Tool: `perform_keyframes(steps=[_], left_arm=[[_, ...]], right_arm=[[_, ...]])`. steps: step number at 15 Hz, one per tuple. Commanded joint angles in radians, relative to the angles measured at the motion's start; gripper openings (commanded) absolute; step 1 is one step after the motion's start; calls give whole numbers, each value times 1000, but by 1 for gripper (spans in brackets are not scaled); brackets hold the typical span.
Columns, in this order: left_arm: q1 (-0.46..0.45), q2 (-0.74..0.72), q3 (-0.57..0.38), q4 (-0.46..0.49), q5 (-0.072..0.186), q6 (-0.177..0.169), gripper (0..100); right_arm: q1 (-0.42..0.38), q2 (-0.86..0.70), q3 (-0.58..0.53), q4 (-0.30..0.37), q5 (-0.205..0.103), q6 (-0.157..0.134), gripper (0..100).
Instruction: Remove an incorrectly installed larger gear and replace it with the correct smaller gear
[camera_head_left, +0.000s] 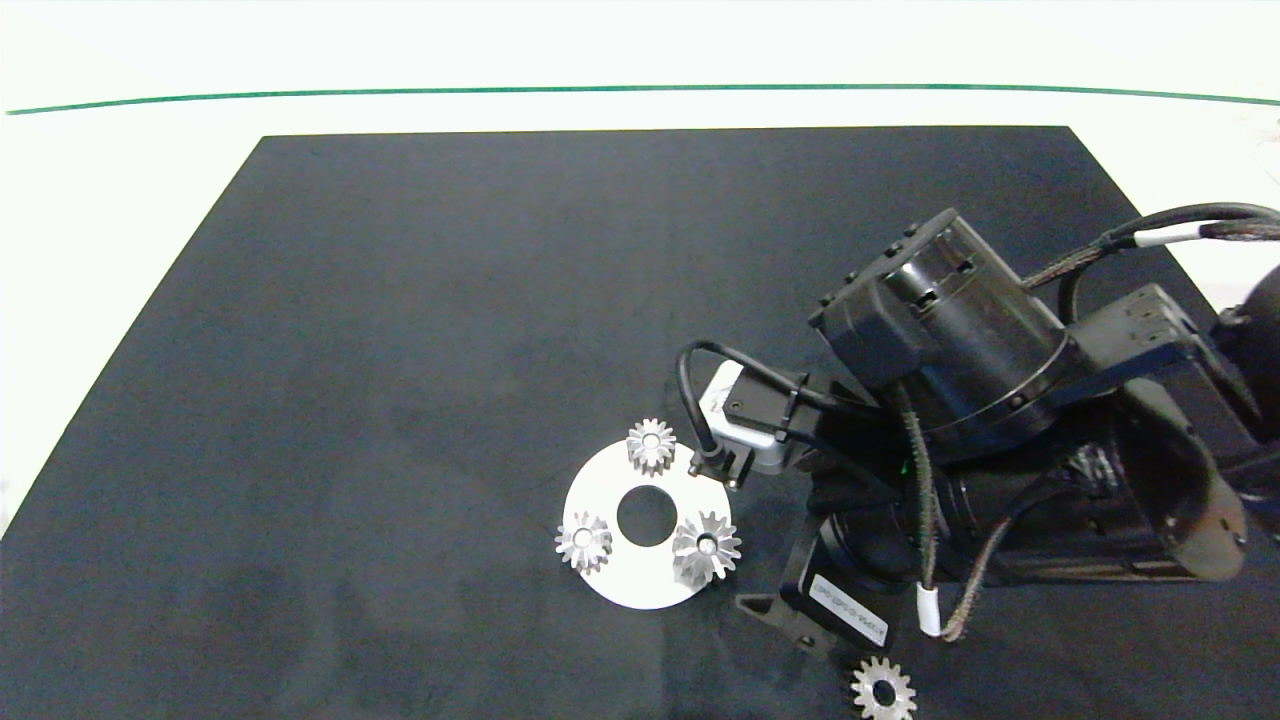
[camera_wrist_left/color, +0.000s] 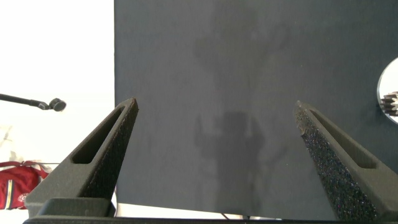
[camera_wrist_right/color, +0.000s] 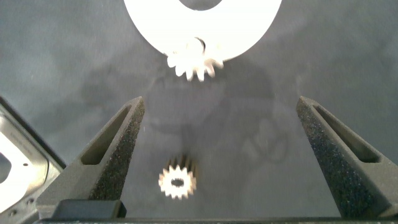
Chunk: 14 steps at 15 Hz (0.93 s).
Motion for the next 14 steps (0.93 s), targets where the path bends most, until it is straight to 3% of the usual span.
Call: perform_keyframes(steps=[1,10,14], left_arm=[[0,-7,-1,3,1,1,100],[0,-8,-4,3,1,1,100],[-1,-14,-4,2,1,1,100]], right_arm=[[14,82,-39,-10,0,0,100],[21,181,-88,-26,-1,-1,100],[14,207,-96,-26,-1,0,92]])
